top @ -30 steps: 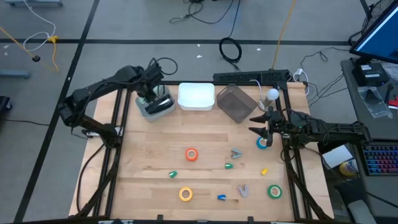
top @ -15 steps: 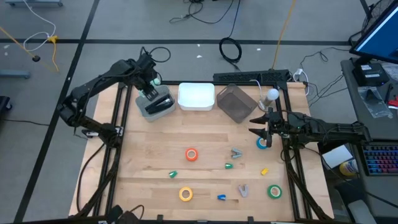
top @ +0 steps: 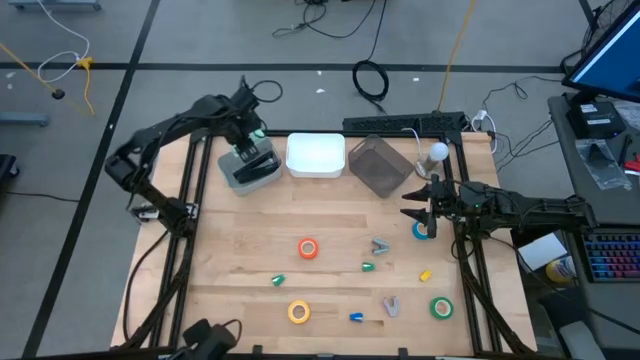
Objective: Pick and place Stapler, Stapler remover, tape
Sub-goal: Put the light green stapler into the gray bin
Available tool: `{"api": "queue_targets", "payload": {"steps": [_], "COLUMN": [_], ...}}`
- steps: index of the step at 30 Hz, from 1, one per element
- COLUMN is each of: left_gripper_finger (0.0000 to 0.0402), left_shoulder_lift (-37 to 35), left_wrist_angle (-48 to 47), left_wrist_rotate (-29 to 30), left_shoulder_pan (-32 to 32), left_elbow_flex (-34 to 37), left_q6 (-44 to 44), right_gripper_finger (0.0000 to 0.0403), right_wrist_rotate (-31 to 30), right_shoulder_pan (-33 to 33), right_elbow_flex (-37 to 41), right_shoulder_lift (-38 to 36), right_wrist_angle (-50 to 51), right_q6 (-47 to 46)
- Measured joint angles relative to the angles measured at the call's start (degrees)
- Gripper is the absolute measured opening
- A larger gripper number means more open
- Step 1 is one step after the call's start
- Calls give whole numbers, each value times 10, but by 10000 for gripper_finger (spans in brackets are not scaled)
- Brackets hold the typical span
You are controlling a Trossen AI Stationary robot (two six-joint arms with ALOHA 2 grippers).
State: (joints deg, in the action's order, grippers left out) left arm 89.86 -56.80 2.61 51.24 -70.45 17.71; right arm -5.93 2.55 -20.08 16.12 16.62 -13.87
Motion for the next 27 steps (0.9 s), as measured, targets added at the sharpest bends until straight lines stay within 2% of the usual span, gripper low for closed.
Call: {"api": "queue_targets", "payload": {"steps": [10,27], "left_gripper_finger": [127,127], "left_shoulder_lift": [61,69], "left_wrist_angle": [-1,-3], "left_wrist_rotate": [-12,-16], "left_shoulder_pan": [6,-5], "left_elbow_flex": [0,0], "left_q6": [16,-22], "right_gripper_finger": [210,210], "right_wrist_rotate": [0,0], "right_shoulder_pan": [0,0], "right_elbow_flex": [0,0], "right_shoulder_lift": [0,0], "right_wrist_angle": [0,0], "right_q6": [-4,-4]}}
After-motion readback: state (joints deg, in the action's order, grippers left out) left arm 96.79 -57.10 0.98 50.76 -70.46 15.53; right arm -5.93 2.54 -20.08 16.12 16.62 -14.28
